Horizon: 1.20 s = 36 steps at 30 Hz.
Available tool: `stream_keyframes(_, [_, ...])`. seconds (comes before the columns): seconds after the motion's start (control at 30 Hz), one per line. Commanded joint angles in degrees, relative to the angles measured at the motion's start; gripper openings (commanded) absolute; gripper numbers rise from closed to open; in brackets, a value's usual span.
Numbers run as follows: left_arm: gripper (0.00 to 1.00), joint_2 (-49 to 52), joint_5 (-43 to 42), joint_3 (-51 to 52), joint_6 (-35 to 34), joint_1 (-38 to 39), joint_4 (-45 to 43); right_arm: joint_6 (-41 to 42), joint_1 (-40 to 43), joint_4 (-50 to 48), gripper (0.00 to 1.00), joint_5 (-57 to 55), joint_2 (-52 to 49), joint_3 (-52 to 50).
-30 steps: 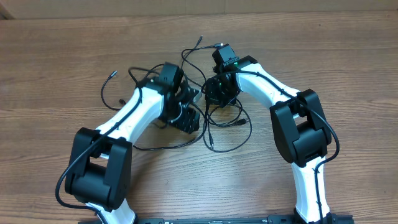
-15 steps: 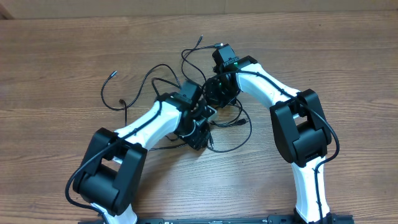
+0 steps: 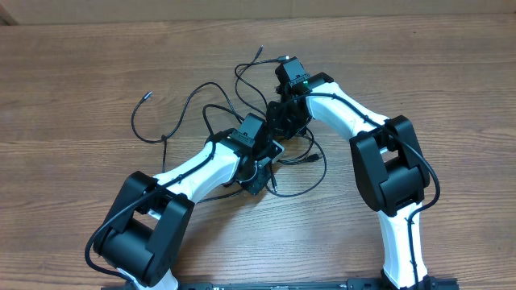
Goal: Untangle cables
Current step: 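Bring the left gripper to center beside the right gripper over cables, then pull the left gripper far left, drawing a black cable out of the pile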
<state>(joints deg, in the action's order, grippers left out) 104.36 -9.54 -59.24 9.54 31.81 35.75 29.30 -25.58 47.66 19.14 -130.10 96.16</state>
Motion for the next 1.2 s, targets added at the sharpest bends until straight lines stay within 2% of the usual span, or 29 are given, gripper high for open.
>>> stream_keyframes(0.0, [0.04, 1.7, 6.3, 1.0, -1.5, 0.2, 2.6, -0.2, -0.5, 0.2, 0.04, -4.9, -5.4, -3.2])
stream_keyframes(0.3, [0.04, -0.3, 8.4, -8.7, -6.1, -3.8, 10.2, -0.2, -0.5, 0.2, 0.04, -5.1, -5.4, -3.2])
stream_keyframes(0.6, [0.04, -8.5, 8.5, -20.0, -11.3, -12.3, 13.1, -0.2, -0.5, 0.2, 0.04, -5.6, -5.4, -3.2])
stream_keyframes(0.93, [0.04, -18.8, 9.2, -28.2, -11.3, -20.6, 11.1, -0.2, -0.5, 0.2, 0.04, -5.6, -5.4, -3.2])
stream_keyframes(1.17, [0.04, -24.0, 18.5, -31.0, -11.8, -24.0, 3.2, -0.2, -0.5, 0.3, 0.04, -5.6, -5.4, -3.2])
